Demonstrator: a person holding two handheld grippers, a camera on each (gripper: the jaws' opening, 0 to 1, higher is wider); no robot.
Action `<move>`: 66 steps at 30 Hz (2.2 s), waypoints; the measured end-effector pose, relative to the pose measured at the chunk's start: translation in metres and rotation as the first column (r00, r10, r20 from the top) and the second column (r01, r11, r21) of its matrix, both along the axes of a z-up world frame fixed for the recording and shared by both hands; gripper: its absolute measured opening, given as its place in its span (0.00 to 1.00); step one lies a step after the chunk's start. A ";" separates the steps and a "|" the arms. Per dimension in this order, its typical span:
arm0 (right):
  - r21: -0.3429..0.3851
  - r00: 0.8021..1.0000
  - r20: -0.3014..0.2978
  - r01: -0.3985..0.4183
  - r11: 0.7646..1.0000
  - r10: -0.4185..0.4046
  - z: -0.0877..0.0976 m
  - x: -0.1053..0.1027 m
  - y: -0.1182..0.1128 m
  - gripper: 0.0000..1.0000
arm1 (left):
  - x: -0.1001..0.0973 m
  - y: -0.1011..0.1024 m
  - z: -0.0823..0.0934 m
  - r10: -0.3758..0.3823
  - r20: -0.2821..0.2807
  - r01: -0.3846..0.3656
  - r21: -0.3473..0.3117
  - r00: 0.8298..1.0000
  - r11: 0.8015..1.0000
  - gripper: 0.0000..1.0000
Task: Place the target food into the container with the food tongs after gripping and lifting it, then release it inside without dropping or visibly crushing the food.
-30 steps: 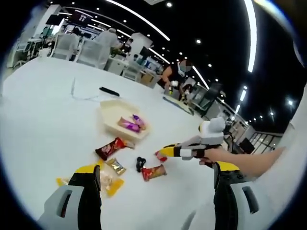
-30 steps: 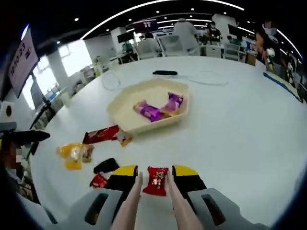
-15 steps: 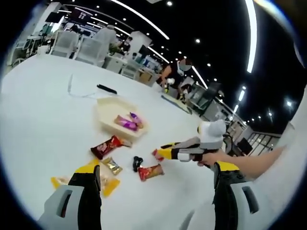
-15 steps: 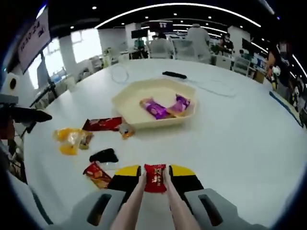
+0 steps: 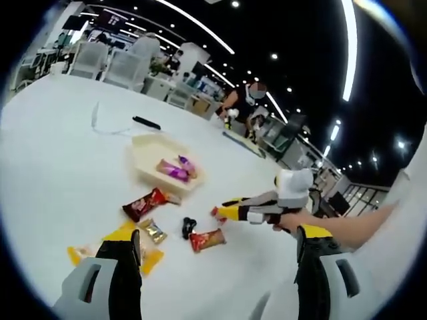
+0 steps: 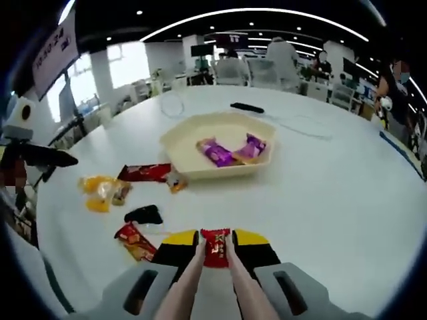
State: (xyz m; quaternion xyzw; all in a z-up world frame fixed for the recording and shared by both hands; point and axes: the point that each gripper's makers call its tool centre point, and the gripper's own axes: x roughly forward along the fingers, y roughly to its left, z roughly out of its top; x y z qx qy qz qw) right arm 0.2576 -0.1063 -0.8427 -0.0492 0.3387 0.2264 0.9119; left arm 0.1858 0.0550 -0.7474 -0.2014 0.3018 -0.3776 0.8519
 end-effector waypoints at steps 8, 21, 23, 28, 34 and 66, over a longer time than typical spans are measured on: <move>0.025 1.000 0.001 0.015 1.000 -0.015 0.000 0.000 -0.001 0.19 | 0.002 -0.002 0.004 0.002 0.011 -0.002 -0.004 1.000 1.000 0.98; 0.034 1.000 -0.006 0.011 0.999 -0.011 0.000 0.001 -0.001 0.19 | -0.002 -0.004 0.005 -0.019 0.006 0.019 -0.014 1.000 1.000 0.98; 0.039 1.000 -0.011 0.010 0.999 -0.010 0.000 0.001 -0.002 0.19 | -0.001 -0.005 0.006 -0.020 0.008 0.020 -0.017 1.000 1.000 0.98; 0.049 1.000 -0.017 0.009 0.999 -0.009 0.000 0.001 -0.001 0.19 | 0.002 -0.005 0.008 -0.026 0.017 0.026 -0.011 1.000 1.000 0.98; 0.047 1.000 -0.007 0.006 0.999 -0.006 0.000 0.000 -0.001 0.19 | 0.005 -0.003 0.010 -0.011 0.030 0.011 -0.012 1.000 1.000 0.98; 0.059 1.000 -0.027 0.011 0.998 -0.010 0.000 0.001 -0.002 0.20 | -0.003 0.018 0.017 0.022 0.035 -0.022 0.000 0.999 1.000 0.98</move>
